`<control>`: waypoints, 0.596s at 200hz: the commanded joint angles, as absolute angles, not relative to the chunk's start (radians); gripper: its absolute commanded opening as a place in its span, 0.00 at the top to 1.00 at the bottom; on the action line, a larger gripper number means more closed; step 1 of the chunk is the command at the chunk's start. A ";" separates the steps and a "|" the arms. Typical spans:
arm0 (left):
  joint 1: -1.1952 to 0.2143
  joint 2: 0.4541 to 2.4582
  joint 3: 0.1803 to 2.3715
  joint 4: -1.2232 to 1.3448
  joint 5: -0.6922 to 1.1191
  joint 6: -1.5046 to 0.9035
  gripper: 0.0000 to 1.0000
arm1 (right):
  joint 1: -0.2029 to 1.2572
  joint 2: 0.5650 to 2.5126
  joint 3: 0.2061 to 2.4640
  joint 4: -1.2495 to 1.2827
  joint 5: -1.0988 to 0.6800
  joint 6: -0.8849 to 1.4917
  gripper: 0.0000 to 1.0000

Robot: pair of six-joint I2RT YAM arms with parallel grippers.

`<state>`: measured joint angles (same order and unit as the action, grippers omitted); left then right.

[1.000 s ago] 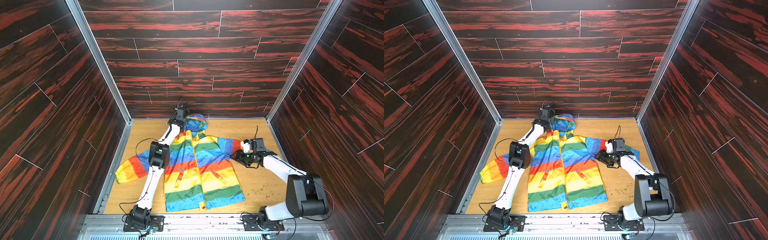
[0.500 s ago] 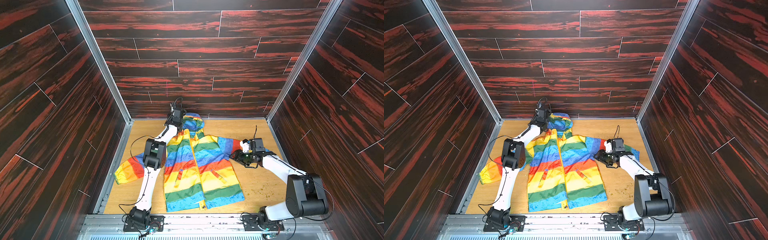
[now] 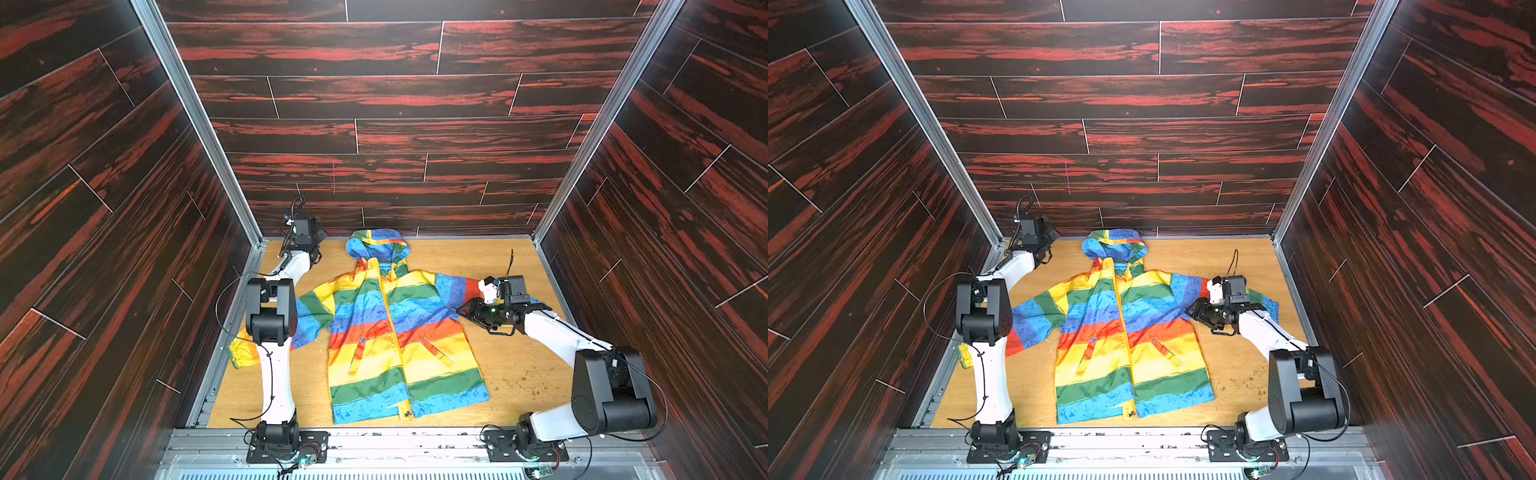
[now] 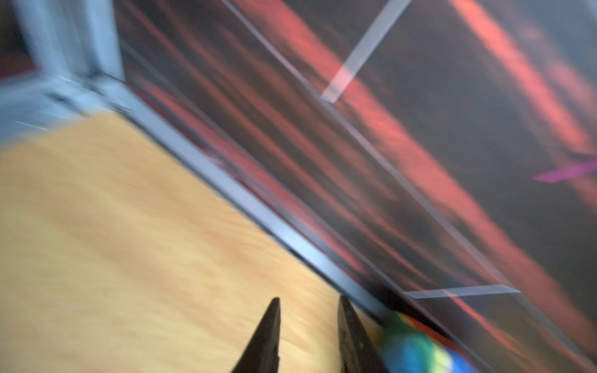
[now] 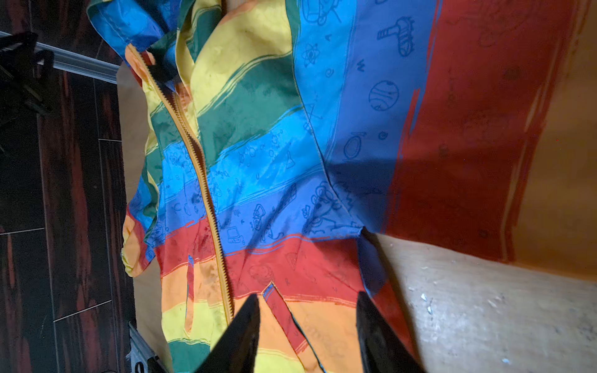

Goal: Unzip the jacket
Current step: Smooth out the jacket at the center of the board.

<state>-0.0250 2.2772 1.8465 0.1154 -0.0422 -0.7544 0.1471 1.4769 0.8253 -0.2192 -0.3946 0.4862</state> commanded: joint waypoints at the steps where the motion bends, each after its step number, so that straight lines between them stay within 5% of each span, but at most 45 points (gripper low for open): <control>1: -0.074 2.315 1.939 0.200 0.203 -0.856 0.77 | 0.156 1.499 0.805 -0.206 -0.412 0.495 0.50; 53: -0.143 2.434 2.114 0.039 0.194 -0.789 0.84 | 0.160 1.499 0.808 -0.203 -0.415 0.496 0.51; 97: -0.167 2.732 2.635 -0.385 0.196 -0.736 0.94 | 0.165 1.496 0.823 -0.211 -0.422 0.488 0.53; 119: -0.160 2.782 2.681 -0.479 0.195 -0.725 0.99 | 0.175 1.484 0.846 -0.227 -0.418 0.471 0.54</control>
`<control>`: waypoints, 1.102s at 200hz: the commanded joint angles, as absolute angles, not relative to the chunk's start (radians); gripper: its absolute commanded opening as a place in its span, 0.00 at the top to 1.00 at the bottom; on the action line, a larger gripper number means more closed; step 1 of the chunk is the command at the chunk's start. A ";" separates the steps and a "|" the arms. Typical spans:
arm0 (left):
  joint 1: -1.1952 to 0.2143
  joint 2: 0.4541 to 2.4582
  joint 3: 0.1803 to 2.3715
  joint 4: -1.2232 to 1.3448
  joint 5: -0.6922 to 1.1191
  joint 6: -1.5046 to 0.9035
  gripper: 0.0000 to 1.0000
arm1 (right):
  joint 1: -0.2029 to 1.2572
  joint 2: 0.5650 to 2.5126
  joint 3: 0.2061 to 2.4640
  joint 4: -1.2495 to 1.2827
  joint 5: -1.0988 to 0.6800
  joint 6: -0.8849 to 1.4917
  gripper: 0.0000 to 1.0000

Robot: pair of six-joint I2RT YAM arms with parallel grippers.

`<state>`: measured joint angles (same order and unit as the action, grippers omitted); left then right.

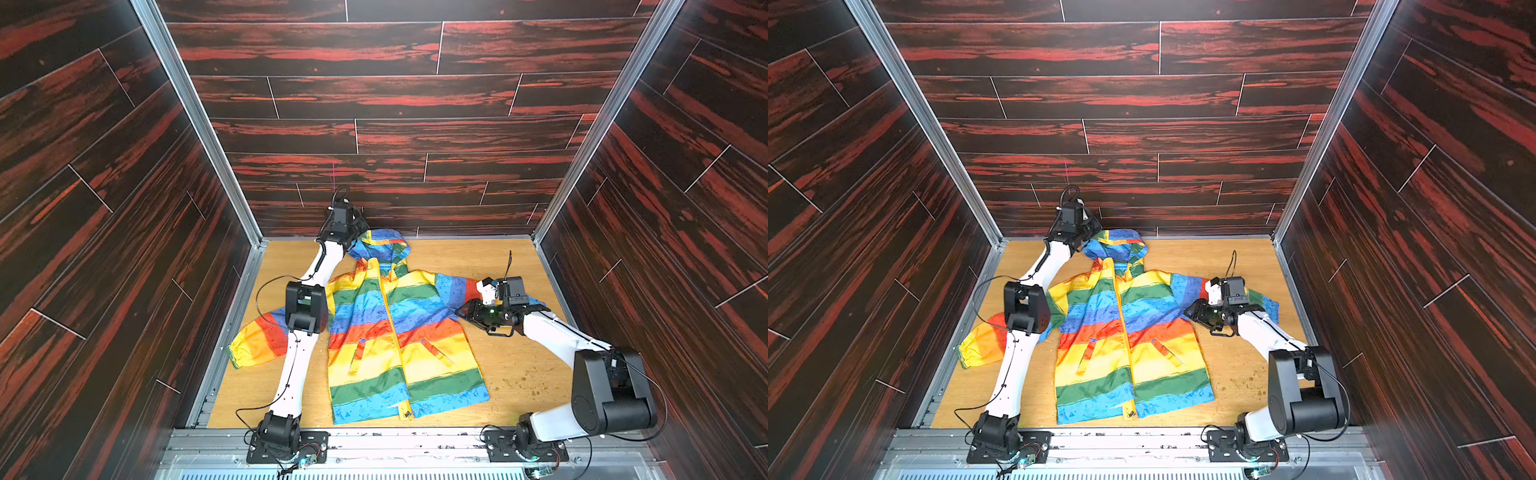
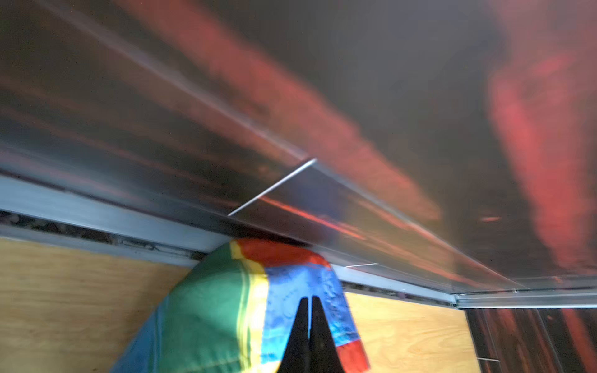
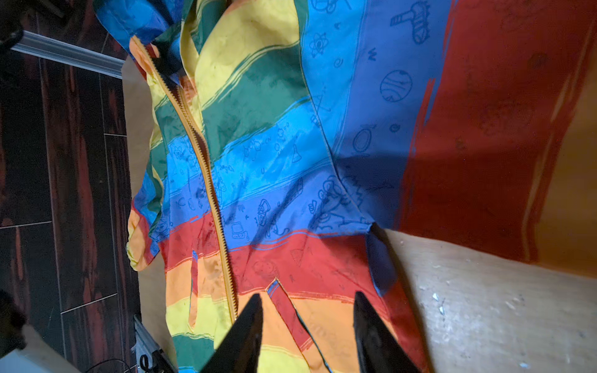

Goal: Unzip the jacket
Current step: Smooth out the jacket at the center of the board.

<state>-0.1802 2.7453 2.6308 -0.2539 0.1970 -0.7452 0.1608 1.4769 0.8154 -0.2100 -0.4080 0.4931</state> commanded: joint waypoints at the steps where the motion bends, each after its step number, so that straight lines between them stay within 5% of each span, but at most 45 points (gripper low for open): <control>1: -0.160 2.779 2.677 -0.480 0.199 -0.724 0.99 | 0.175 1.483 0.847 -0.227 -0.419 0.470 0.54; 38: -0.170 2.480 2.253 -0.305 0.190 -0.579 0.90 | 0.246 1.491 0.911 -0.220 -0.498 0.416 0.50; 82: -0.166 1.905 1.565 -0.023 -0.119 -0.430 0.40 | 0.395 1.492 0.896 -0.255 -0.522 0.485 0.40; 98: -0.159 1.740 1.433 -0.090 -0.168 -0.388 0.30 | 0.445 1.468 0.852 -0.253 -0.521 0.530 0.40; 142: -0.153 1.387 1.088 -0.306 -0.226 -0.469 0.30 | 0.670 1.444 0.770 -0.244 -0.470 0.614 0.42; 220: -0.170 0.989 0.675 -0.503 -0.036 -0.753 0.41 | 0.900 1.445 0.688 -0.208 -0.387 0.781 0.42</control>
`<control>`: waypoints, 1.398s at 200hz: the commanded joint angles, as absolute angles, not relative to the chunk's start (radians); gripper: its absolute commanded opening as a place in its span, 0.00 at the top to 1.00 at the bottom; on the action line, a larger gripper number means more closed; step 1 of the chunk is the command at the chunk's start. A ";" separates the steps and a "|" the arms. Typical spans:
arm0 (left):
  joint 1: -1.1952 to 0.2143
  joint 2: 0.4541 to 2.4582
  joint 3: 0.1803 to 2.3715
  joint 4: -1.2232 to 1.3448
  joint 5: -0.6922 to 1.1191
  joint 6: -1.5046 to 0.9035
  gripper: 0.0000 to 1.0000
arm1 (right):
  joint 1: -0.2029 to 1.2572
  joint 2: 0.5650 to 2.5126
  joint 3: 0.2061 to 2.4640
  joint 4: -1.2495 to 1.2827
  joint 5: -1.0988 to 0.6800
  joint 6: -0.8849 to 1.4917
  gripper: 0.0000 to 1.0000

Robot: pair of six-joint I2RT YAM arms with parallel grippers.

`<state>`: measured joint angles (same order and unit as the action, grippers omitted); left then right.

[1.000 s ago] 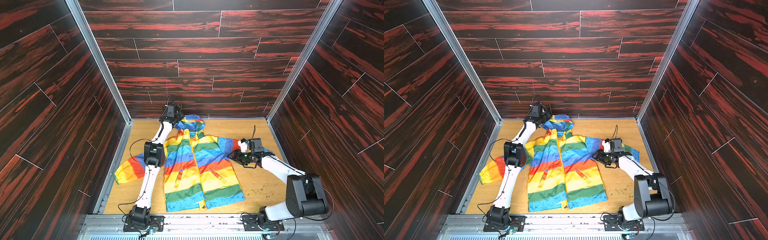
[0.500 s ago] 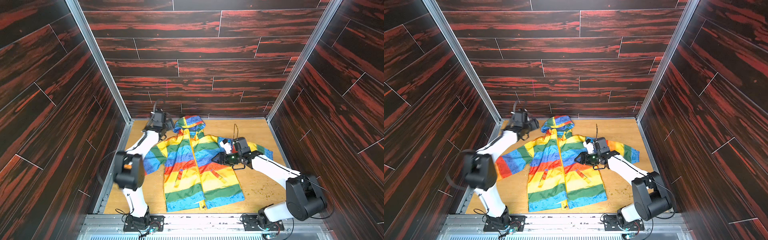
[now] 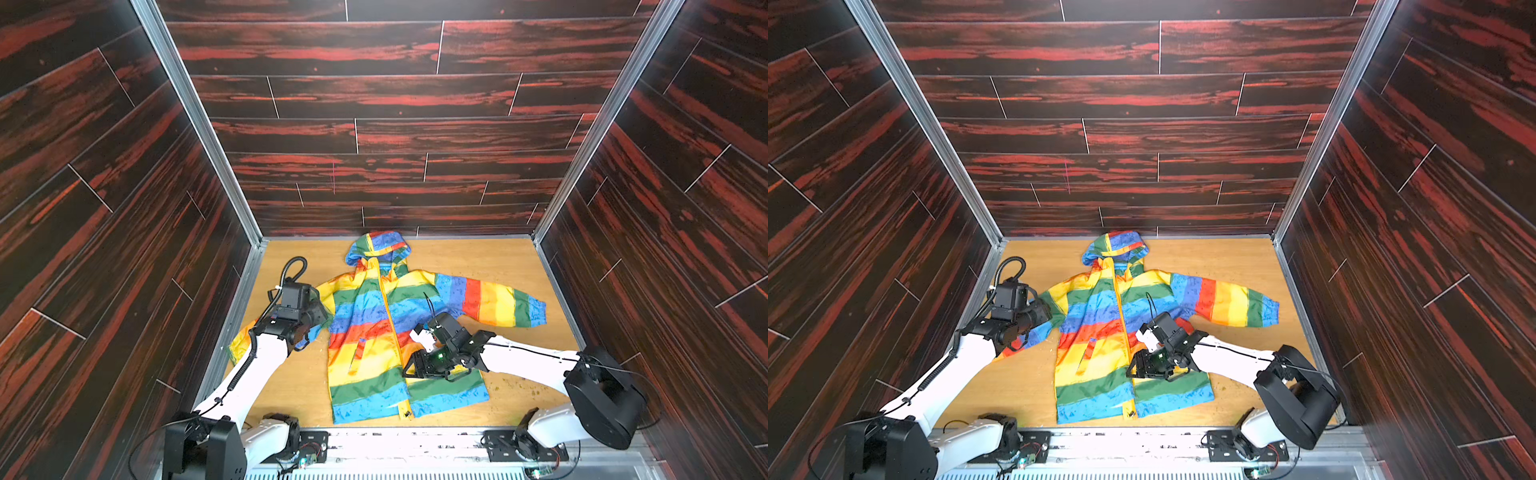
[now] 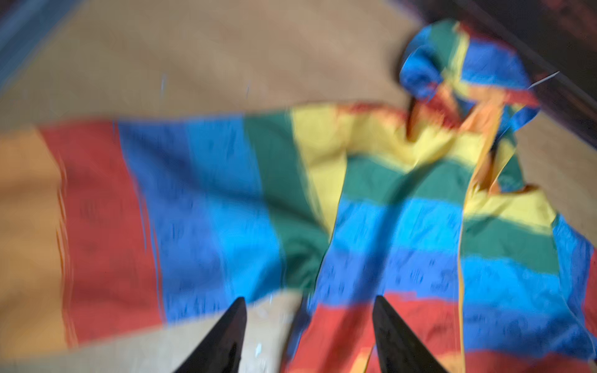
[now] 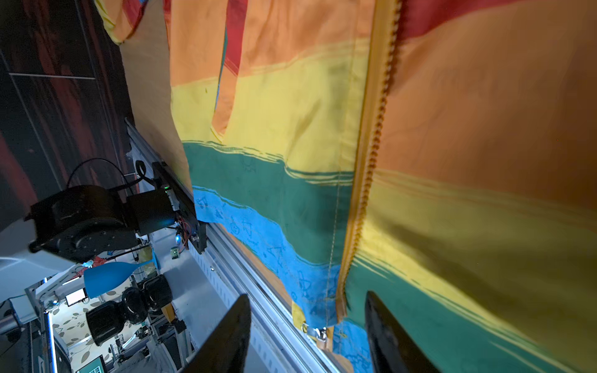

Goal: Unzip the jacket
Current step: Smooth out the jacket at the center of the board.

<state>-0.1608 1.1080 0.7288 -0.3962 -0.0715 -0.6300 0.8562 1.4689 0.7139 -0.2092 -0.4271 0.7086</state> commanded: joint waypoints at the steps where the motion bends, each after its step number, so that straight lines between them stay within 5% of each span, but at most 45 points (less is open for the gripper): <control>1: -0.170 0.985 0.673 -0.505 -0.036 -0.755 0.41 | 0.903 1.445 0.688 -0.208 -0.388 0.782 0.42; 103: -0.198 0.797 0.528 -0.728 0.046 -0.822 0.54 | 1.103 1.576 0.856 -0.512 -0.072 0.788 0.60; 158: -0.247 0.786 0.524 -0.750 0.074 -0.870 0.53 | 1.163 1.632 0.903 -0.529 -0.024 0.797 0.61; 254: -0.489 0.938 0.483 -0.615 0.004 -1.034 0.59 | 1.272 1.734 1.082 -0.777 0.135 0.748 0.97; 279: -0.510 0.942 0.461 -0.595 -0.010 -1.054 0.72 | 1.312 1.760 1.134 -0.849 0.160 0.744 1.00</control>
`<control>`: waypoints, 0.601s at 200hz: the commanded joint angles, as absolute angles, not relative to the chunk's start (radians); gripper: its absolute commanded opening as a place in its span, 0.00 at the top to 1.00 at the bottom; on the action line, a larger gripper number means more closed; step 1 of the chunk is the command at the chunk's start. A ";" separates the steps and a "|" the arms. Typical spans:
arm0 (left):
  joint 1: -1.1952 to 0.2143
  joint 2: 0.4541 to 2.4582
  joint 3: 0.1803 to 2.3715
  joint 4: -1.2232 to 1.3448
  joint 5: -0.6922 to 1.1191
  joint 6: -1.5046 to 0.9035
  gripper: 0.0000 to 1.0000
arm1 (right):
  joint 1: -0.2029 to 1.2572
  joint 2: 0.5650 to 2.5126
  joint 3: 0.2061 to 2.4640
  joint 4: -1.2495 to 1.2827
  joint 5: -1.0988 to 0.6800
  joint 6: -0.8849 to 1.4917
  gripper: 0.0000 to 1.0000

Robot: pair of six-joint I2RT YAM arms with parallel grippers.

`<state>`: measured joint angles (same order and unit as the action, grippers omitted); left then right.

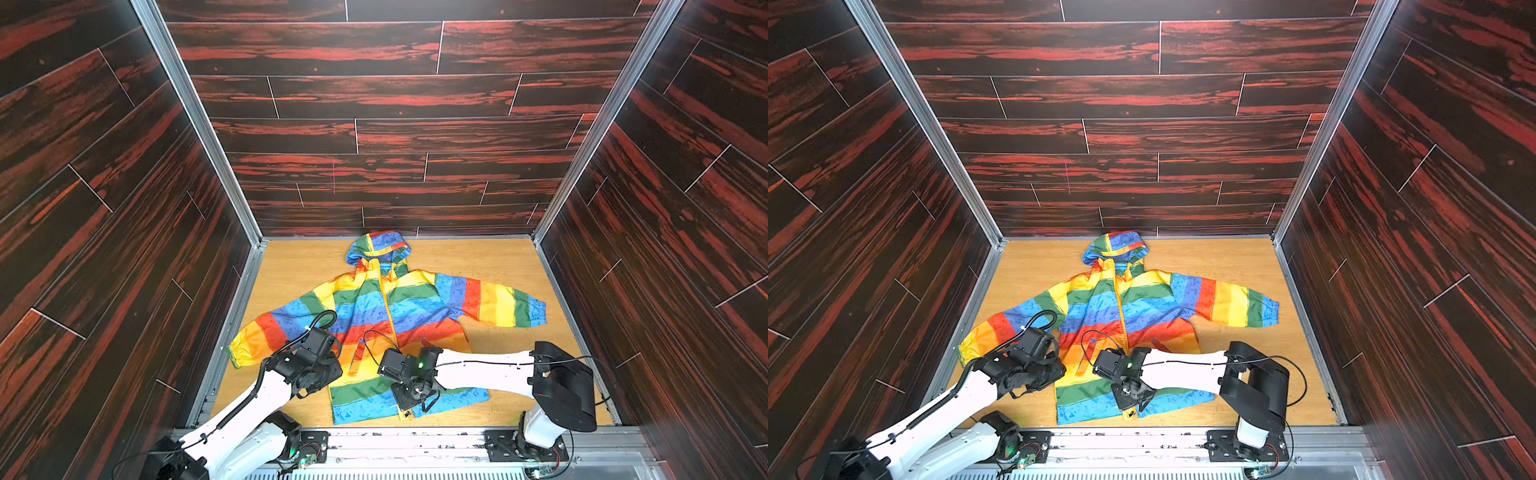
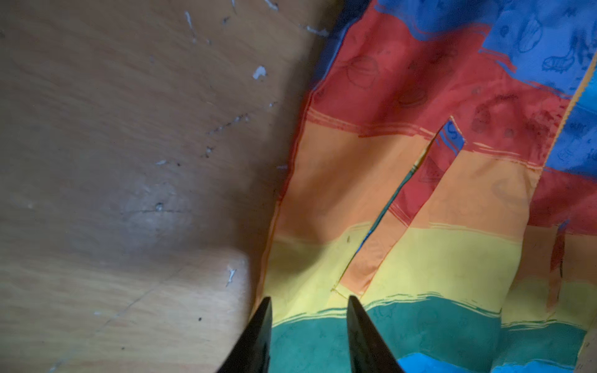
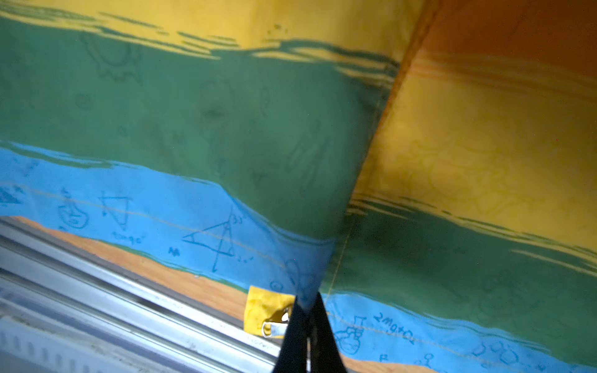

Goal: Unzip the jacket
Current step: Smooth out the jacket at the center of the board.

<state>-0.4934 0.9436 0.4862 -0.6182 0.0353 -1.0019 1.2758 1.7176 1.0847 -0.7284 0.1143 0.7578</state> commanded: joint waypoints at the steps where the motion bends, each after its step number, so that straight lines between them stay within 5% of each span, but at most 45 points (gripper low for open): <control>1: -0.509 0.941 0.461 -0.595 -0.012 -1.055 0.73 | 1.314 1.760 1.137 -0.853 0.162 0.744 1.00; 44: -0.512 0.853 0.437 -0.628 -0.052 -1.079 1.00 | 1.385 1.852 1.247 -0.999 0.190 0.720 0.95; 79: -0.512 0.782 0.477 -0.719 -0.129 -1.063 1.00 | 1.424 1.851 1.290 -1.014 0.216 0.714 0.54; 120: -0.511 0.780 0.525 -0.746 -0.188 -1.015 1.00 | 1.420 1.652 1.181 -0.984 0.242 0.723 0.35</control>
